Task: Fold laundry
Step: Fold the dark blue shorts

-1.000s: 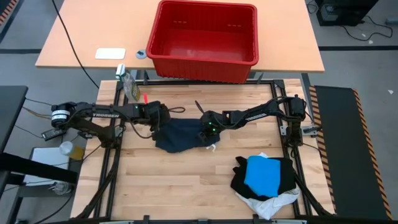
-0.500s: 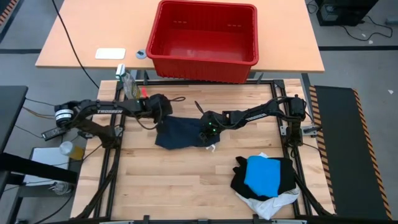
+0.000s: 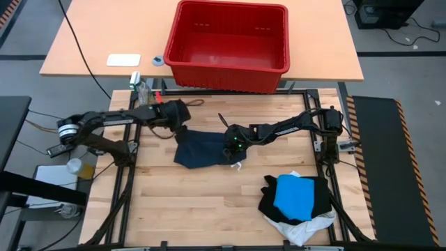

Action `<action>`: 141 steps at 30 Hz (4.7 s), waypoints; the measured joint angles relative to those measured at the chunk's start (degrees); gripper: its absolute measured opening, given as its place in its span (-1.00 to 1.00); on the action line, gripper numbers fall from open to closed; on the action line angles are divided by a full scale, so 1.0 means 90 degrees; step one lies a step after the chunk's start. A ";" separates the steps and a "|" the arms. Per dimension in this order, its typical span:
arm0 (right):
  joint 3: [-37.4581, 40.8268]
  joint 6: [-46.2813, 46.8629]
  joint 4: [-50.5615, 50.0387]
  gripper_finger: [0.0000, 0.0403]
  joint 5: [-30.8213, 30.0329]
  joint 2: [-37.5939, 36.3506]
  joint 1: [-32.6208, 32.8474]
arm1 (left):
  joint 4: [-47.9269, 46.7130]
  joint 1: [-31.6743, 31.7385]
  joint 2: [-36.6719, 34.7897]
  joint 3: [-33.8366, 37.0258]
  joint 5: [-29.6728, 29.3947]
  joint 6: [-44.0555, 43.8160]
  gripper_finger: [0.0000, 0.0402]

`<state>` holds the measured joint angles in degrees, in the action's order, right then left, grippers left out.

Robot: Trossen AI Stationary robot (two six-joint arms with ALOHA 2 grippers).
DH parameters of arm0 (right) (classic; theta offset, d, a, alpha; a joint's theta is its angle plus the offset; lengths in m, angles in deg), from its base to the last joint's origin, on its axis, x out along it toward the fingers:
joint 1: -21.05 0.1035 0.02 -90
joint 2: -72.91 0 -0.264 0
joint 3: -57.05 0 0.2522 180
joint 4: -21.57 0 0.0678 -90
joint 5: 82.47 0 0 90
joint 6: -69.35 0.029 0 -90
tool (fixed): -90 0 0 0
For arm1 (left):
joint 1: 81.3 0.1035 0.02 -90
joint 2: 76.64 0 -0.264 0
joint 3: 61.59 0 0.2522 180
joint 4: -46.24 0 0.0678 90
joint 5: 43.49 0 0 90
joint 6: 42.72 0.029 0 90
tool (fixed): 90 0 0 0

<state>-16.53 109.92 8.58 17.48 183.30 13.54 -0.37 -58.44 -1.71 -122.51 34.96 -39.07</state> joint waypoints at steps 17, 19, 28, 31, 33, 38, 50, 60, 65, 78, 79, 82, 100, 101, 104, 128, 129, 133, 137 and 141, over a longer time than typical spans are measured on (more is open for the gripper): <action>0.0000 -0.0023 0.0206 0.15 0.0011 0.0000 0.0000 | 0.0477 -0.2696 -0.1404 0.1674 0.1559 -0.3930 -0.21; 0.0000 -0.0009 0.0236 0.15 0.0011 0.0000 0.0004 | 0.0648 -0.2848 -0.1404 0.1846 0.1362 -0.4136 -0.24; 0.0000 0.0037 0.0266 0.15 0.0008 0.0000 0.0007 | 0.1507 -0.3161 -0.1397 0.2452 0.0295 -0.4317 -0.29; 0.0000 0.0042 0.0277 0.15 0.0006 0.0000 0.0005 | 0.1956 -0.3250 -0.1217 0.2666 0.0202 -0.4291 -0.29; 0.0000 0.0042 0.0288 0.15 0.0006 0.0000 0.0007 | 0.2026 -0.3287 -0.1093 0.2735 0.0187 -0.4317 -0.29; 0.0002 0.0071 0.0293 0.15 -0.0026 0.0000 0.0007 | 0.2177 -0.3290 -0.0751 0.2747 0.0169 -0.4328 -0.29; 0.0001 0.0167 0.0293 0.15 -0.0031 0.0000 0.0027 | 0.2419 -0.3418 -0.0711 0.2288 0.0240 -0.3433 -0.29; 0.0000 0.0168 0.0365 0.16 -0.0079 0.0000 0.0034 | 0.1816 -0.3344 -0.0614 0.2474 0.0210 -0.3974 -0.29; 0.0000 0.0168 0.0410 0.16 -0.0106 0.0000 0.0036 | 0.1861 -0.3309 -0.0611 0.2480 0.0088 -0.4269 -0.29; 0.0000 0.0144 0.0415 0.16 -0.0144 0.0000 0.0036 | 0.2714 -0.3277 -0.0611 0.2480 0.0716 -0.4224 -0.95; 0.0000 0.0144 0.0414 0.16 -0.0147 0.0000 0.0036 | 0.2793 -0.3268 -0.0615 0.2480 0.0773 -0.4256 -0.96; 0.0000 0.0144 0.0414 0.16 -0.0147 0.0000 0.0036 | 0.2873 -0.3268 -0.0659 0.2480 0.0993 -0.4371 -0.98; 0.0000 -0.0343 0.0480 0.15 -0.0484 -0.0197 0.0051 | 0.0950 -0.3503 -0.1599 0.1901 0.1224 -0.5211 -1.00; 0.0000 -0.0405 0.0427 0.15 -0.0670 -0.0289 0.0051 | 0.0913 -0.3584 -0.1594 0.1895 0.1243 -0.5348 -1.00; -0.0007 -0.0521 0.0105 0.15 -0.1048 -0.0536 -0.0059 | 0.0756 -0.3870 -0.1580 0.1895 0.1242 -0.5684 -1.00; -0.1167 -0.3964 0.0537 0.14 -0.1930 0.0821 0.0519 | 0.0439 -0.4431 -0.1582 0.1896 0.0236 -0.6454 -1.00; -0.1269 -0.3843 0.0328 0.14 -0.2105 0.0927 0.0495 | 0.0386 -0.4431 -0.1582 0.1897 0.0235 -0.6457 -1.00; -0.1618 -0.3196 -0.0419 0.14 -0.2198 0.1265 0.0367 | 0.0142 -0.4482 -0.1580 0.1897 0.0199 -0.6619 -1.00; -0.1727 -0.2689 -0.0710 0.14 -0.2146 0.1333 0.0313 | -0.0294 -0.4669 -0.1580 0.1909 0.0016 -0.6864 -1.00; -0.1712 -0.2504 -0.0787 0.14 -0.2313 0.1292 0.0319 | -0.0749 -0.4937 -0.1565 0.1965 -0.0233 -0.7176 -1.00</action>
<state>-31.93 87.38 1.49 -3.34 194.93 16.41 -7.10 -102.88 -15.80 -104.83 32.87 -103.65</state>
